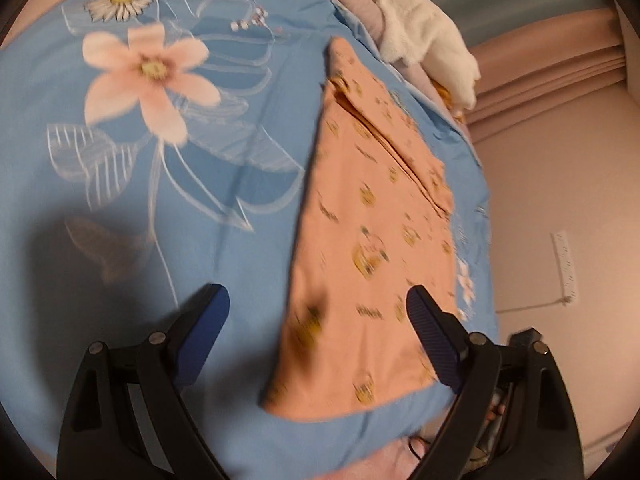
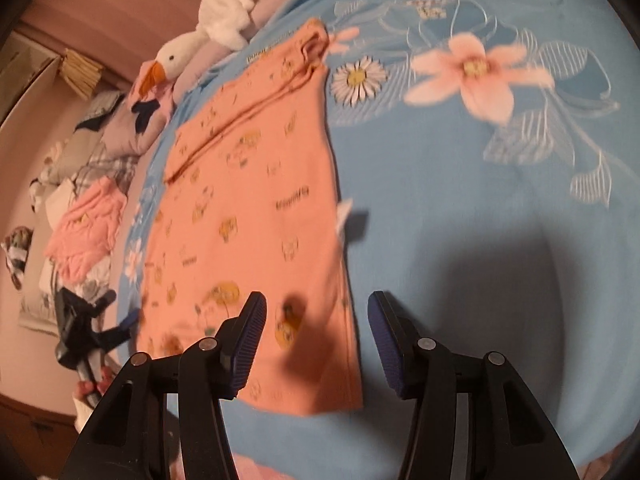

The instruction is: Fold small clothes

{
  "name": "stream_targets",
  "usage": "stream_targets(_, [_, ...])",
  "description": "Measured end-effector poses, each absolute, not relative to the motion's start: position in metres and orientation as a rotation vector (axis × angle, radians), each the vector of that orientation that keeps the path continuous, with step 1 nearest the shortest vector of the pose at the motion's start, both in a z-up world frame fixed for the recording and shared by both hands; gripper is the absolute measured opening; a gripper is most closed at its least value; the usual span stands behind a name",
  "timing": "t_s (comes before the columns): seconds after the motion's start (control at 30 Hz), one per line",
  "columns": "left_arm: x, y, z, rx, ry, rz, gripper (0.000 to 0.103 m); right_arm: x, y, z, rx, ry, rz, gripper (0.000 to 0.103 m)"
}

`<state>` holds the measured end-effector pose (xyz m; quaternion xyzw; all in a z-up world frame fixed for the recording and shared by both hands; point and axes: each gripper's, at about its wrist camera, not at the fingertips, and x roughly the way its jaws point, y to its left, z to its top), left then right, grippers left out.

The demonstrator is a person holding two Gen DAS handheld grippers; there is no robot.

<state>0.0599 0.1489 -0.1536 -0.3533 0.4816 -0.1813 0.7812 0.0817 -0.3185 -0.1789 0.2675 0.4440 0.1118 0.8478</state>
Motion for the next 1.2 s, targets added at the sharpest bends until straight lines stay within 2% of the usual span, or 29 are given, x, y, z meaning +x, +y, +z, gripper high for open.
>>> stream_targets(0.3, [0.034,0.137,-0.159,-0.761,1.059,-0.439,0.09,0.081,-0.296,-0.185,0.619,0.951,0.33,0.056])
stream_targets(0.63, [0.044,0.111,-0.161,-0.735,1.086,-0.508,0.089,0.056,-0.276,-0.182,0.536,0.922,0.346,0.056])
stream_targets(0.8, [0.031,0.127,-0.169,-0.786,1.077,-0.459,0.051,0.044,-0.274,-0.183,0.517,0.928,0.369,0.053])
stream_targets(0.87, [0.032,0.132,-0.175,-0.831,1.086,-0.447,0.045,0.04,-0.273,-0.184,0.506,0.932,0.371,0.053])
stream_targets(0.97, [0.038,0.128,-0.172,-0.811,1.1,-0.434,0.045,0.042,-0.27,-0.188,0.49,0.941,0.365,0.052])
stream_targets(1.0, [0.041,0.123,-0.17,-0.783,1.104,-0.426,0.042,0.045,-0.267,-0.187,0.48,0.94,0.355,0.05])
stream_targets(1.03, [0.042,0.121,-0.169,-0.775,1.103,-0.418,0.037,0.048,-0.264,-0.185,0.457,0.936,0.346,0.045])
stream_targets(1.07, [0.044,0.12,-0.17,-0.778,1.106,-0.41,0.017,0.05,-0.261,-0.184,0.427,0.93,0.334,0.038])
stream_targets(1.1, [0.045,0.119,-0.175,-0.792,1.124,-0.4,0.006,0.051,-0.259,-0.184,0.412,0.922,0.324,0.034])
stream_targets(1.2, [0.04,0.128,-0.184,-0.86,1.116,-0.395,0.008,0.049,-0.266,-0.188,0.44,0.911,0.299,0.016])
